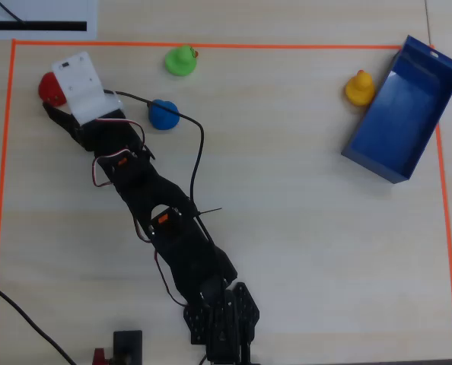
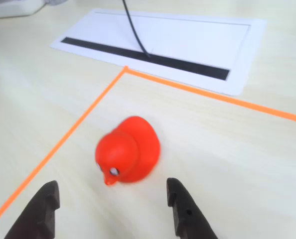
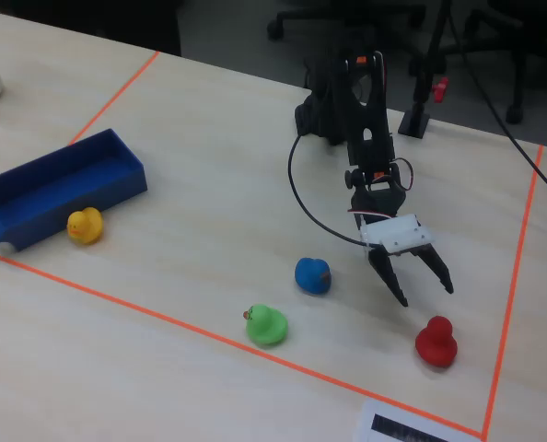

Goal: Grasp red duck and put it into box.

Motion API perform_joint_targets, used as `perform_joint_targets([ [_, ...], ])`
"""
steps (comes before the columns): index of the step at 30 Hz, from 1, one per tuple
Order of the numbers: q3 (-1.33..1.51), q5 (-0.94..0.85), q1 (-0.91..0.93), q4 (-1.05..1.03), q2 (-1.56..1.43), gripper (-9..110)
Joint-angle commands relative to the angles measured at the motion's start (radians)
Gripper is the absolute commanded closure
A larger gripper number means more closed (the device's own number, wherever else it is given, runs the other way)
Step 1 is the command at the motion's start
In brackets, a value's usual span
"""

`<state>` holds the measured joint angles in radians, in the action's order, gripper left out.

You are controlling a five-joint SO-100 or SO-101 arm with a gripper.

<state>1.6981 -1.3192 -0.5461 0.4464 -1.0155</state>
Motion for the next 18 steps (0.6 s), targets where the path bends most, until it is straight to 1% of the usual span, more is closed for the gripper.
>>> perform_joint_targets([
  [1, -0.13, 0.011, -0.025, -0.015, 0.023, 72],
  [6, -0.23, 0.014, -0.04, -0.054, 0.092, 72],
  [14, -0.425, 0.032, -0.048, -0.176, 0.206, 72],
  [18, -0.489, 0.046, -0.043, -0.198, 0.249, 71],
])
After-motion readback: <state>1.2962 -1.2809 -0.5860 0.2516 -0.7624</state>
